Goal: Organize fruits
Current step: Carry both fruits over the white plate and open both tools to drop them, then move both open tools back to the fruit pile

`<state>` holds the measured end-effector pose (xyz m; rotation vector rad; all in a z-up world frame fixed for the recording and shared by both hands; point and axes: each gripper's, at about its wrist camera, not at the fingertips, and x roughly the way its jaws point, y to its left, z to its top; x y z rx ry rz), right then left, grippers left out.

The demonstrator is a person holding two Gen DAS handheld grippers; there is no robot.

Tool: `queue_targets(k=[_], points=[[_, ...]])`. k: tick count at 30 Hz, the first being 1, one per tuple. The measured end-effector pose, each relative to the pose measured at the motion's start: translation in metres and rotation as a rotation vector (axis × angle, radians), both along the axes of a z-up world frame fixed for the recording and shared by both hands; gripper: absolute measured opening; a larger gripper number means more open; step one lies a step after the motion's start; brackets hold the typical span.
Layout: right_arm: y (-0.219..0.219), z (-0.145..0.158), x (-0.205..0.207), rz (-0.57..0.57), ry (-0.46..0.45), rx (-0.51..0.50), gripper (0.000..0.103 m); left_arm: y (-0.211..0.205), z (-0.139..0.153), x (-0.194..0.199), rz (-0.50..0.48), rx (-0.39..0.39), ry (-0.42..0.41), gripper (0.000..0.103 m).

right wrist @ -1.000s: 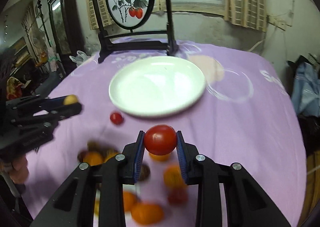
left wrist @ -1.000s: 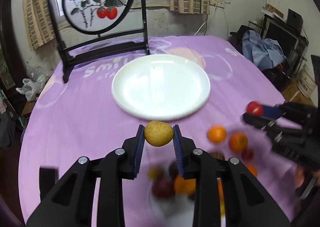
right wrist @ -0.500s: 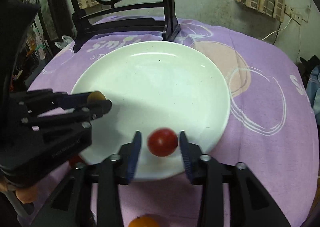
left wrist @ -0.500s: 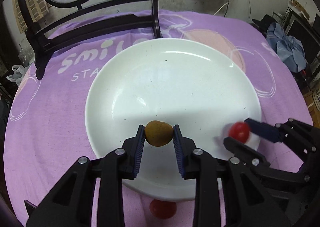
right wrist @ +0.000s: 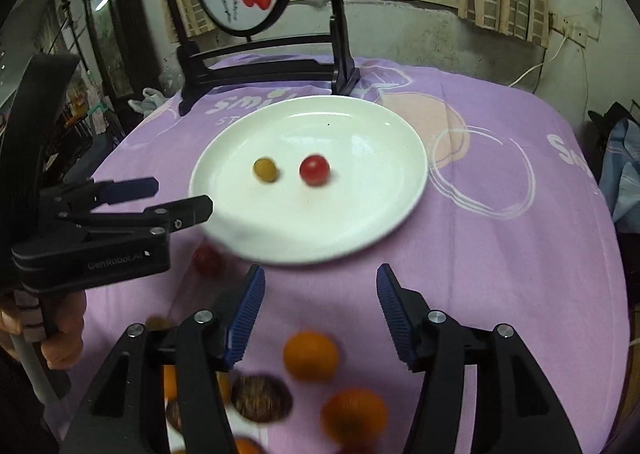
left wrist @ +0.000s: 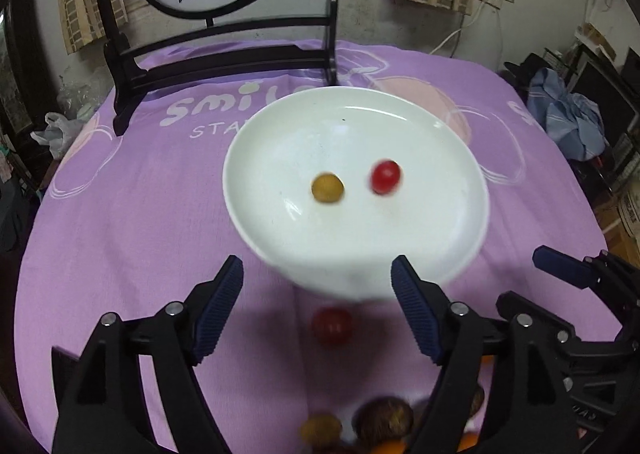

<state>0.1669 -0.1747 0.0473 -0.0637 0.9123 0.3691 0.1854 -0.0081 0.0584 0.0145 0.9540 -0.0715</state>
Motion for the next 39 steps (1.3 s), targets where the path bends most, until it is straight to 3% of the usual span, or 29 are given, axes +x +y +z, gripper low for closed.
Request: queue_targets(k=[4, 6, 12, 15, 25, 33, 34, 35, 39], points=[[-0.012, 0.007, -0.051, 0.014, -0.033, -0.035, 0.060, -0.002, 0.009, -0.049, -0.022, 0.028, -0.054, 0.085], [-0.019, 0.008, -0.073, 0.011, -0.038, -0.014, 0.066, -0.001, 0.009, -0.069, -0.026, 0.046, -0.070, 0.085], [-0.028, -0.006, -0.135, 0.038, -0.025, -0.047, 0.066, 0.006, -0.003, -0.127, -0.028, 0.115, -0.105, 0.088], [-0.027, -0.017, -0.152, 0.053, -0.002, -0.102, 0.066, 0.011, -0.010, -0.151, -0.040, 0.068, -0.088, 0.088], [-0.017, -0.051, -0.162, 0.035, 0.071, -0.161, 0.066, 0.026, -0.038, -0.176, -0.007, 0.014, -0.019, 0.088], [-0.003, -0.066, -0.140, 0.023, 0.091, -0.168, 0.065, 0.026, -0.054, -0.182, -0.022, -0.005, 0.019, 0.088], [-0.003, -0.066, -0.140, 0.028, 0.084, -0.154, 0.060, 0.024, -0.055, -0.182, -0.028, -0.003, 0.019, 0.088], [-0.003, -0.065, -0.139, 0.031, 0.074, -0.143, 0.048, 0.023, -0.056, -0.183, -0.034, 0.000, 0.019, 0.088], [-0.014, -0.067, -0.142, 0.002, 0.033, -0.055, 0.044, 0.018, -0.057, -0.184, -0.050, 0.001, 0.022, 0.088]])
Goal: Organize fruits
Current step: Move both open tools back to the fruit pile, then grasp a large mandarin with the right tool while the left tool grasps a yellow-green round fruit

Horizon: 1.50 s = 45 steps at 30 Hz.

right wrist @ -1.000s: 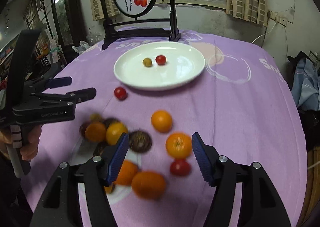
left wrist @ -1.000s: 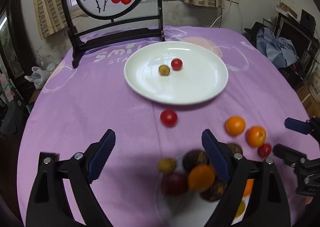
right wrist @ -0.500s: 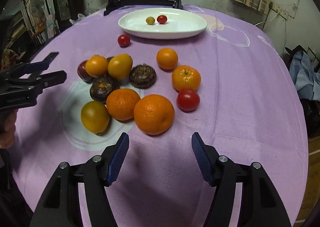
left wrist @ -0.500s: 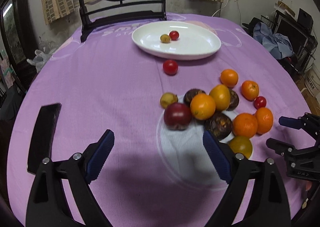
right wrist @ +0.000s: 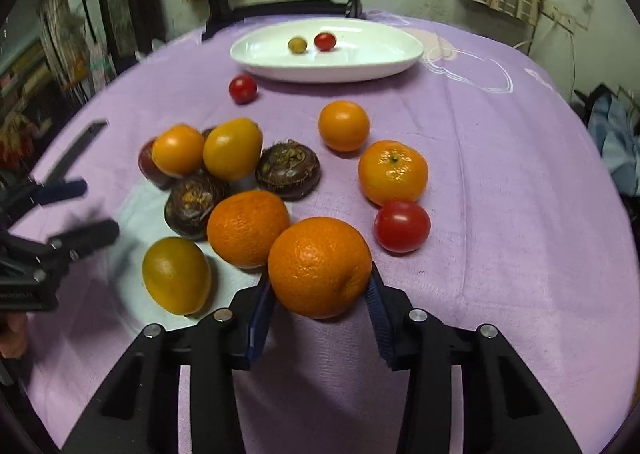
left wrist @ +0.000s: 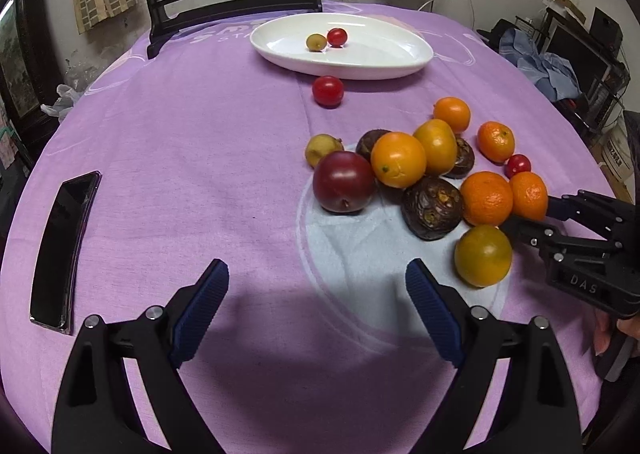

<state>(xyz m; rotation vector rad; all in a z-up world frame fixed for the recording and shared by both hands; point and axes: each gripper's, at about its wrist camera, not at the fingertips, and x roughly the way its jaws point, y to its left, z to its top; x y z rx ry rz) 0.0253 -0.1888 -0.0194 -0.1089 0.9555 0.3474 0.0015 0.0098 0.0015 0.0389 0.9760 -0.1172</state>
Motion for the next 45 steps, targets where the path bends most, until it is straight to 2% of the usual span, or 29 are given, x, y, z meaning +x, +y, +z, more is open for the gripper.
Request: queue_targets(k=[2, 5, 9, 19, 22, 26, 28, 30, 31, 34, 36, 38, 45], points=[[-0.009, 0.001, 0.000, -0.015, 0.004, 0.065, 0.044, -0.005, 0.001, -0.002, -0.010, 0.004, -0.001, 0.088], [-0.022, 0.006, -0.002, -0.038, -0.020, 0.112, 0.044, -0.018, 0.004, -0.008, -0.045, 0.018, -0.006, 0.088], [-0.031, 0.015, -0.008, -0.050, -0.080, 0.135, 0.044, -0.039, 0.004, -0.014, -0.081, 0.033, 0.006, 0.088], [-0.034, 0.023, -0.018, -0.033, -0.129, 0.138, 0.044, -0.080, -0.007, -0.011, -0.138, 0.016, 0.065, 0.088], [-0.034, 0.025, -0.019, -0.026, -0.134, 0.141, 0.044, -0.084, -0.006, -0.004, -0.125, 0.001, 0.061, 0.088], [-0.034, 0.026, -0.020, -0.026, -0.146, 0.135, 0.044, -0.084, -0.013, 0.012, -0.074, -0.052, 0.125, 0.088], [-0.035, 0.025, -0.020, -0.028, -0.142, 0.136, 0.044, -0.086, -0.017, 0.016, -0.061, -0.048, 0.136, 0.088], [-0.035, 0.024, -0.019, -0.032, -0.137, 0.133, 0.044, -0.088, -0.017, 0.015, -0.052, -0.017, 0.116, 0.076], [-0.034, 0.023, -0.018, -0.033, -0.133, 0.132, 0.044, -0.088, -0.017, 0.014, -0.052, 0.003, 0.110, 0.075], [-0.034, 0.022, -0.018, -0.035, -0.132, 0.122, 0.045, -0.088, -0.015, 0.015, -0.056, -0.001, 0.117, 0.071], [-0.033, 0.023, -0.018, -0.035, -0.139, 0.121, 0.045, -0.091, -0.012, 0.016, -0.084, -0.012, 0.124, 0.054], [-0.034, 0.024, -0.018, -0.034, -0.148, 0.130, 0.045, -0.093, -0.011, 0.014, -0.110, -0.019, 0.130, 0.042], [-0.033, 0.020, -0.015, -0.038, -0.137, 0.124, 0.045, -0.076, -0.010, 0.008, -0.105, -0.058, 0.141, 0.041]])
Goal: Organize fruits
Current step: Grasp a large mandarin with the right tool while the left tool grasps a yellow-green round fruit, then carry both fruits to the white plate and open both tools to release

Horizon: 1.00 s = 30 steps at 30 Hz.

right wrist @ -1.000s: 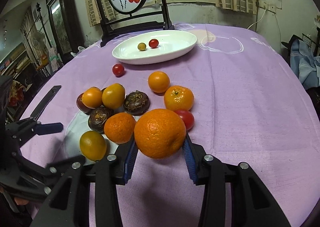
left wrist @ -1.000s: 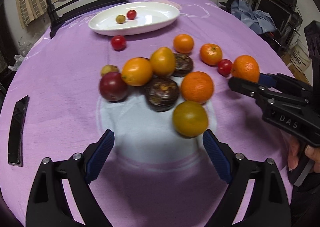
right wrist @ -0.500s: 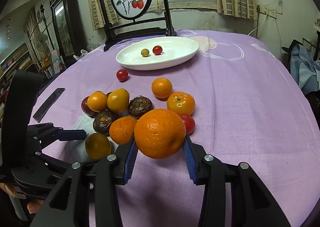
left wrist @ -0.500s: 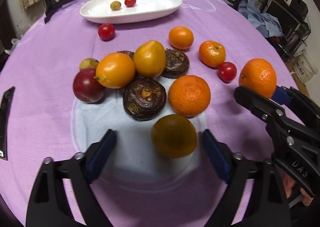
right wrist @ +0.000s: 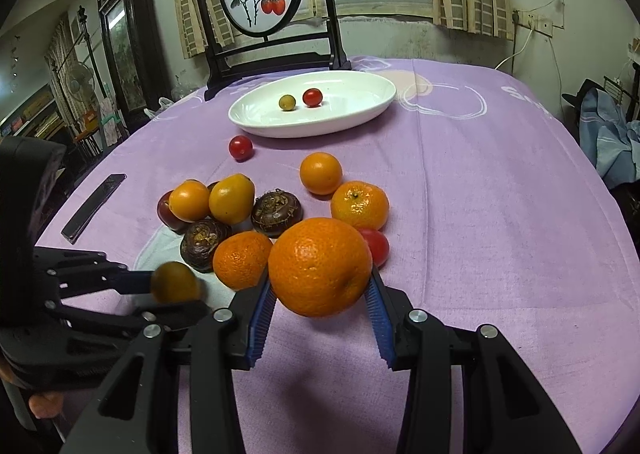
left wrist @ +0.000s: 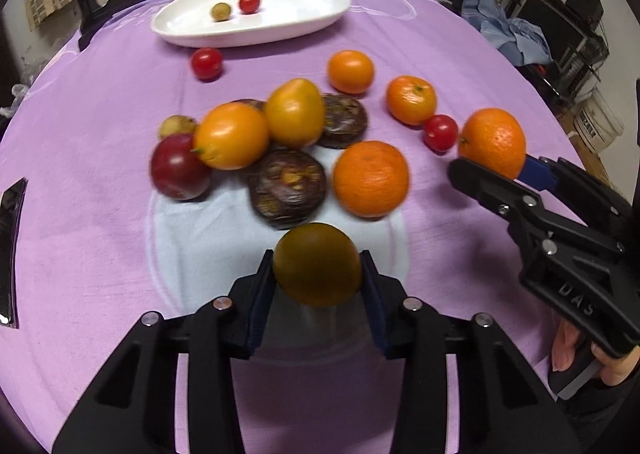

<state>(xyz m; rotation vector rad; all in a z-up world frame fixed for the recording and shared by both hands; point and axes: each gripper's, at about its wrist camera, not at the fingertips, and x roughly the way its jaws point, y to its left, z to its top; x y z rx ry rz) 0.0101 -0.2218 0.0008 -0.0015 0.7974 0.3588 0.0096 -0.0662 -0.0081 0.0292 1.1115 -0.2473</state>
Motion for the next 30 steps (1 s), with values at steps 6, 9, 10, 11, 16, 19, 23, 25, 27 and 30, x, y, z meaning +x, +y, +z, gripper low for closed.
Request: queue_targets(k=[6, 9, 10, 11, 16, 19, 23, 25, 27, 30], points=[[-0.004, -0.001, 0.003, -0.028, 0.008, 0.005, 0.045, 0.026, 0.011, -0.010, -0.008, -0.035, -0.025, 0.041], [-0.001, 0.002, -0.001, -0.034, 0.001, 0.005, 0.045, 0.040, 0.023, -0.013, -0.020, -0.058, -0.042, 0.041], [0.002, 0.005, -0.002, -0.022, -0.003, 0.017, 0.045, 0.043, 0.028, -0.010, -0.021, -0.058, -0.049, 0.041], [0.003, 0.008, -0.003, -0.015, -0.003, 0.025, 0.045, 0.046, 0.032, -0.007, -0.020, -0.055, -0.056, 0.041], [0.013, 0.031, 0.004, 0.014, 0.008, 0.051, 0.044, 0.057, 0.058, 0.025, -0.010, -0.014, -0.090, 0.041], [0.017, 0.050, 0.020, 0.032, 0.001, 0.080, 0.044, 0.063, 0.069, 0.050, 0.003, -0.025, -0.095, 0.041], [0.029, 0.069, 0.061, 0.046, -0.019, 0.037, 0.045, 0.065, 0.080, 0.090, 0.027, -0.043, -0.083, 0.041], [0.038, 0.070, 0.089, 0.050, -0.016, 0.010, 0.044, 0.064, 0.083, 0.113, 0.037, -0.054, -0.079, 0.041], [0.045, 0.066, 0.121, 0.052, 0.013, 0.005, 0.044, 0.063, 0.084, 0.137, 0.051, -0.049, -0.080, 0.041], [0.053, 0.057, 0.155, 0.037, 0.037, -0.032, 0.045, 0.064, 0.078, 0.181, 0.087, -0.037, -0.071, 0.041]])
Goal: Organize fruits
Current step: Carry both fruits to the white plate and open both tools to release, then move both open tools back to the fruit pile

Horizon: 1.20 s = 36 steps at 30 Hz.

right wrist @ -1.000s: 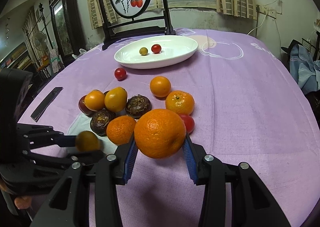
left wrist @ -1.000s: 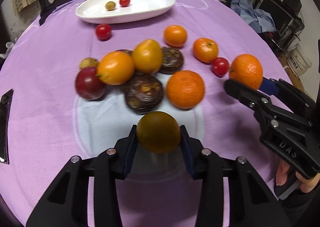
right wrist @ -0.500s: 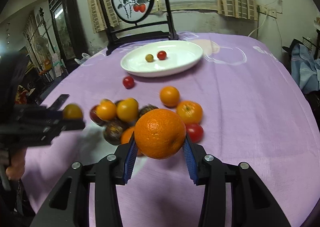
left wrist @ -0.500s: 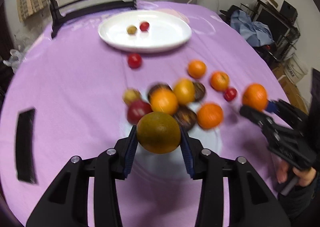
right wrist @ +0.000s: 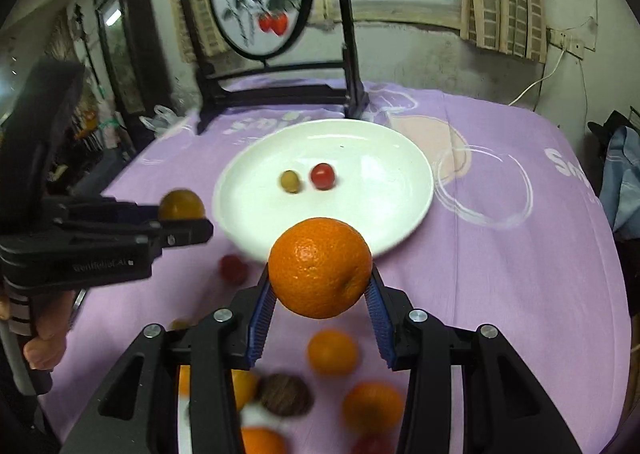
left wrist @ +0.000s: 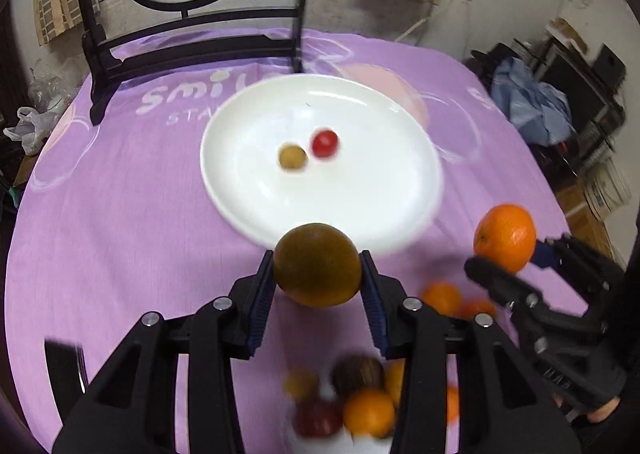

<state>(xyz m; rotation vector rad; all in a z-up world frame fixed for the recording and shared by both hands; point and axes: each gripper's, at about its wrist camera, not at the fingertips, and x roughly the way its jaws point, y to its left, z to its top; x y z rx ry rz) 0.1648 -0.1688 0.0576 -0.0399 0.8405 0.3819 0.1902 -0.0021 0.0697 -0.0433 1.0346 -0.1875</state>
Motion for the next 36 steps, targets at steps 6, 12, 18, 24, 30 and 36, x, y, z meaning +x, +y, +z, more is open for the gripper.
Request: queue_targets(k=[6, 12, 18, 24, 30, 36], points=[[0.016, -0.028, 0.055, 0.006, 0.054, -0.062, 0.045, 0.000, -0.034, 0.052, 0.049, 0.039, 0.063, 0.041], [0.033, -0.047, 0.083, 0.012, 0.115, -0.114, 0.045, 0.004, -0.051, 0.073, 0.057, 0.010, 0.099, 0.042], [0.029, -0.044, 0.078, 0.003, 0.110, -0.089, 0.067, 0.012, -0.036, 0.065, 0.084, 0.023, 0.049, 0.067], [-0.006, -0.027, 0.032, -0.023, 0.065, -0.037, 0.082, 0.022, -0.010, 0.011, 0.116, 0.113, -0.074, 0.083], [-0.033, -0.022, -0.027, 0.009, 0.079, 0.018, 0.085, 0.040, -0.001, -0.053, 0.161, 0.072, -0.124, 0.083], [-0.029, -0.023, -0.103, 0.081, 0.031, -0.059, 0.093, 0.049, -0.018, -0.110, 0.176, 0.062, -0.117, 0.086]])
